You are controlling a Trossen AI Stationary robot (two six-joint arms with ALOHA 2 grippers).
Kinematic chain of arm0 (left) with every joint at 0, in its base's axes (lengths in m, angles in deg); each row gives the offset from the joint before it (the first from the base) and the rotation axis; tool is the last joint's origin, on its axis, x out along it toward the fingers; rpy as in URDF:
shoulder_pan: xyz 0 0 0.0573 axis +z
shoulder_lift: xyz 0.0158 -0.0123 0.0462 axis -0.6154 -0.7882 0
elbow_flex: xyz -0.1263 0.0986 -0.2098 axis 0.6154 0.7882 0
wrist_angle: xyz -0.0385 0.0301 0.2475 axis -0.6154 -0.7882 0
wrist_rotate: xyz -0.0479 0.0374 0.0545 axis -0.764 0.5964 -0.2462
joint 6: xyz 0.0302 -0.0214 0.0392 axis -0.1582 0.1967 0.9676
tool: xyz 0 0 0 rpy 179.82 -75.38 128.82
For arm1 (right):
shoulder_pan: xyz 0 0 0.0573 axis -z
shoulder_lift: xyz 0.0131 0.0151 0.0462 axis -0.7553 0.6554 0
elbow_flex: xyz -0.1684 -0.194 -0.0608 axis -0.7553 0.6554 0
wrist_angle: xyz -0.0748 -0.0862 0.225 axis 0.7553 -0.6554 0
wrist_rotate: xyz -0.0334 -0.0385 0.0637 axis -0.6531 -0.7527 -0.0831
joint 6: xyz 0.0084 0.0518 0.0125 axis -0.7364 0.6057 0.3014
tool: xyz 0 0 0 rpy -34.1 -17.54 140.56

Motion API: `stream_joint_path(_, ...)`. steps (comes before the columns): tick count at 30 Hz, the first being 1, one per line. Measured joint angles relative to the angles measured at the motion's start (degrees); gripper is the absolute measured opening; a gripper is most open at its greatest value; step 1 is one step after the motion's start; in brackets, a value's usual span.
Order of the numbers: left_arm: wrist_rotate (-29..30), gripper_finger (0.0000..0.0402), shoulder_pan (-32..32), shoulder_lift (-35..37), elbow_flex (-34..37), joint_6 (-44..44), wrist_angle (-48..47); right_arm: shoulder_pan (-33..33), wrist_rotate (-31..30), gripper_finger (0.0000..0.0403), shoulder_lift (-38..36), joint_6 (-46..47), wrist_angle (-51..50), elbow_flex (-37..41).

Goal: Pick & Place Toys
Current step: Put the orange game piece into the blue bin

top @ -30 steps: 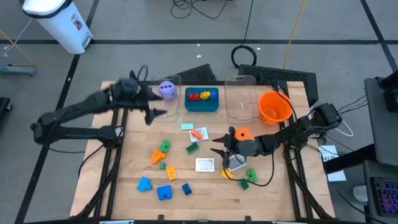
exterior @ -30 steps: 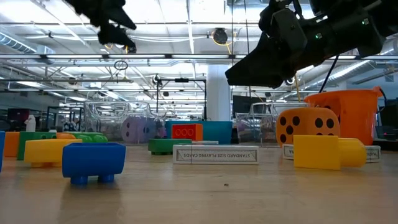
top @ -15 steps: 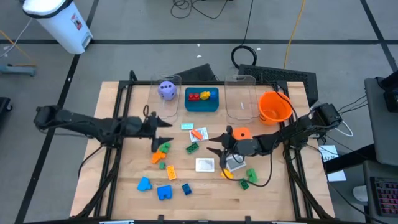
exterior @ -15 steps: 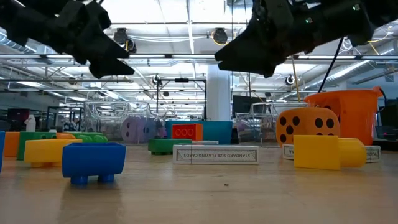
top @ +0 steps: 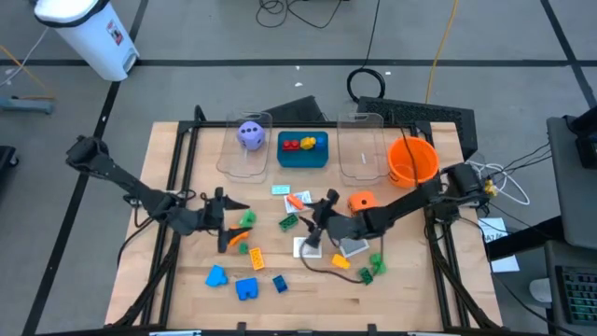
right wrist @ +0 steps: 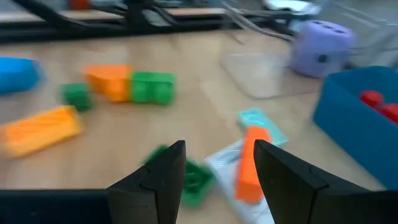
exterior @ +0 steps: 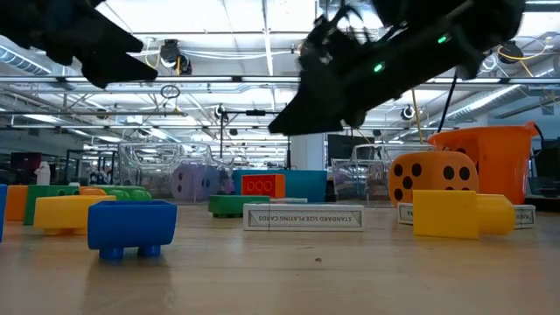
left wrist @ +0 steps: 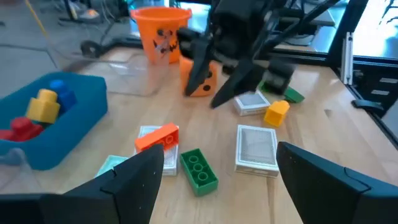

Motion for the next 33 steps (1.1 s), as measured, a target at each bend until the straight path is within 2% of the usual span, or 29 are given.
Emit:
stream_joint_path(3,2.0,0.0313,-2.0,0.0,0.0,0.0,-0.4,1.1,-5.0,0.0185,4.0,-1.3,0.2,-3.7)
stream_joint_path(5,2.1,0.0316,-2.6,0.0,0.0,-0.1,-0.8,1.8,-6.0,0.0185,6.1,-1.1,-0.4,-5.7)
stream_joint_path(9,2.2,0.0314,-2.8,0.0,0.0,-1.5,-2.9,3.3,-4.2,0.0185,8.5,1.3,-2.8,-8.6)
stream_joint_path(16,2.2,0.0302,-2.8,0.0,0.0,-3.6,-4.8,5.4,-3.9,0.0185,8.5,7.6,-11.5,-9.8)
stream_joint_path(20,2.2,0.0303,-2.8,0.0,0.0,-3.9,-4.9,6.7,3.0,0.0185,8.5,10.2,-12.7,-9.8)
stream_joint_path(22,2.2,0.0306,-2.8,0.0,0.0,-3.9,-4.9,7.2,4.3,0.0185,8.7,11.2,-12.9,-9.8)
stream_joint_path(30,2.2,0.0304,-2.7,0.0,0.0,-4.0,-5.3,7.8,4.6,0.0183,9.1,12.5,-14.8,-9.7)
stream_joint_path(33,2.2,0.0298,-2.7,0.0,0.0,-4.5,-5.3,7.9,4.7,0.0171,9.1,12.5,-14.9,-9.7)
